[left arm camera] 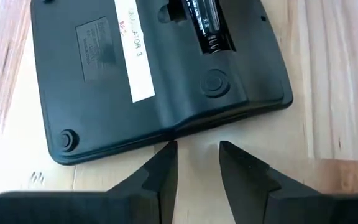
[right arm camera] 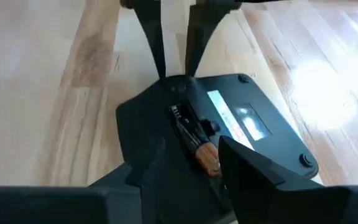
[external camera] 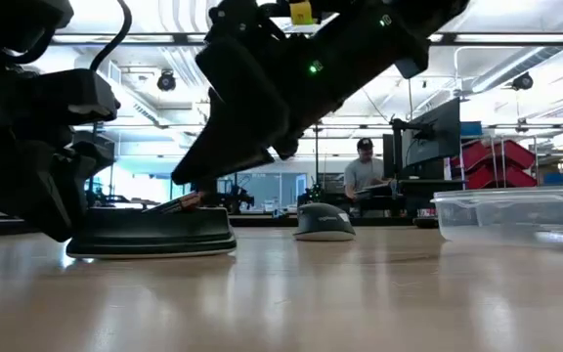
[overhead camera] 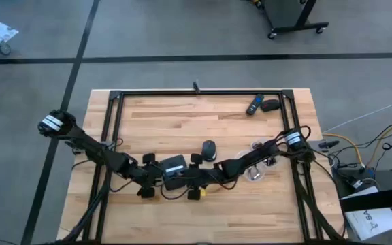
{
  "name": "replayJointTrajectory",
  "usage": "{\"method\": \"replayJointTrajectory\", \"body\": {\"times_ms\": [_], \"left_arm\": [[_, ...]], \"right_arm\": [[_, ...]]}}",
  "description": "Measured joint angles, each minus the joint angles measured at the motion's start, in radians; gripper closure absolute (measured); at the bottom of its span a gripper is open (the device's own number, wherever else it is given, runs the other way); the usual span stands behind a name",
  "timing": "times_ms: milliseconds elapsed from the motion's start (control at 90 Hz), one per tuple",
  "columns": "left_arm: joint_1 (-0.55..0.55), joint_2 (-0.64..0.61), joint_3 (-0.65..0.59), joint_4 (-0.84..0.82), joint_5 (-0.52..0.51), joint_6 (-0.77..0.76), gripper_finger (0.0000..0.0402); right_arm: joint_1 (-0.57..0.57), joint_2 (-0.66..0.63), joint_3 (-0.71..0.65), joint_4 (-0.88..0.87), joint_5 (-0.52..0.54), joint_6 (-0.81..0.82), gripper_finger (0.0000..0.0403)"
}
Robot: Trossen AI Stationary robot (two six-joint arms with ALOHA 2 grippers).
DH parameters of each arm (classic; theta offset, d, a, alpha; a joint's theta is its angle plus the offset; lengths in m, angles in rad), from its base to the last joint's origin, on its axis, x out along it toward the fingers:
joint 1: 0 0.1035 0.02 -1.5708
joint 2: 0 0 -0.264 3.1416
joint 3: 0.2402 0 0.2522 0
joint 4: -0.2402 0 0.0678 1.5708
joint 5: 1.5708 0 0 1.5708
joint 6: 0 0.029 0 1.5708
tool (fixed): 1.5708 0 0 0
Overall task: Insert battery
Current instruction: Insert the brown battery into the calculator battery compartment
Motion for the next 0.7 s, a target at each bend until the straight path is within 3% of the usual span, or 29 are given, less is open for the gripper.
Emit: {"method": "replayJointTrajectory", "body": {"times_ms": [289, 700], "left_arm": [[0.000, 0.000, 0.000, 0.013, 0.004, 0.000, 0.0303], [0.000, 0.000, 0.000, 0.069, -0.007, -0.008, 0.0304]], "right_arm": [[0.000, 0.007, 0.000, -0.012, 0.026, 0.096, 0.0312], [0.000, 0.025, -0.001, 0.010, 0.025, 0.112, 0.0356]]}}
